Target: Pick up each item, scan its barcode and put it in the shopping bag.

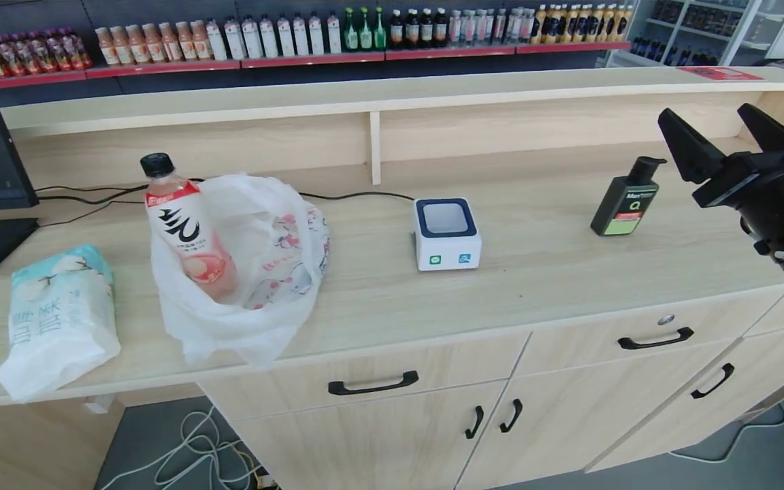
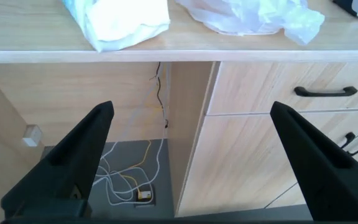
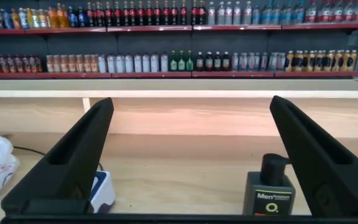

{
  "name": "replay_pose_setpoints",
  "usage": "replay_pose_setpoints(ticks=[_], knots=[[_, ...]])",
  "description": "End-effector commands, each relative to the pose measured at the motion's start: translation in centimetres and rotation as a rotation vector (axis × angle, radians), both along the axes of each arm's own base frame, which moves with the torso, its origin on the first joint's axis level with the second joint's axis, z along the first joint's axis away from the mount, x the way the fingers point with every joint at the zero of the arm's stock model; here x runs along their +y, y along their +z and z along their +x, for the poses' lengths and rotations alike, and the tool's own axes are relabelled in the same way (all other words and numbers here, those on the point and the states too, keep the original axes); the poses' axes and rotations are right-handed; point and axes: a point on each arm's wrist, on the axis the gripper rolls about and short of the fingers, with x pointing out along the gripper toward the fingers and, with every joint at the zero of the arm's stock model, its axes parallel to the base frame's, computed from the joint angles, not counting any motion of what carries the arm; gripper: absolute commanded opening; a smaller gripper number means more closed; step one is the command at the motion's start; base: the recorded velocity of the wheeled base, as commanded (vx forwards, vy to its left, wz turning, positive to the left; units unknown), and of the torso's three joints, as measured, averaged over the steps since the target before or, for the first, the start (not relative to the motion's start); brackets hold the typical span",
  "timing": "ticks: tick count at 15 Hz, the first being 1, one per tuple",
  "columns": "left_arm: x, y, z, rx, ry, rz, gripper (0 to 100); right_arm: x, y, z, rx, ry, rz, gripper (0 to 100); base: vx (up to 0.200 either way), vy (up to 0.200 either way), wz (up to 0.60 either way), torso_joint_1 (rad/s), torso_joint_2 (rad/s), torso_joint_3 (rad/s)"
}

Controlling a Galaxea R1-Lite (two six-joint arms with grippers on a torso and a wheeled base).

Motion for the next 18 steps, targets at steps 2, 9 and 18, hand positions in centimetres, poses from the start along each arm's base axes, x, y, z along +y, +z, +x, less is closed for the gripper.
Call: replay_pose_setpoints(ticks=[2,9,18], knots=[[0.0,0.0,0.0,-0.002,0.000,-0.001,100,-0.1,-0.5,0.5,0.019,-0.007,-0.003,100,0.000,-0.200,0.00,0.002,0.00,0.005],[0.0,0.0,0.0,-0.002,0.000,-0.001,100,0.3,-2.1,1.0,0.081,0.006,-0.011,100,0.000,-0.200,0.00,0.004,0.00,0.002],[0.0,0.0,0.0,0.000,0.002,-0.004,100,0.0,-3.8,1.1,0.139,-0.029,-0.058,100,0.000,-0.200,0.20,0.001,0.00,0.003]])
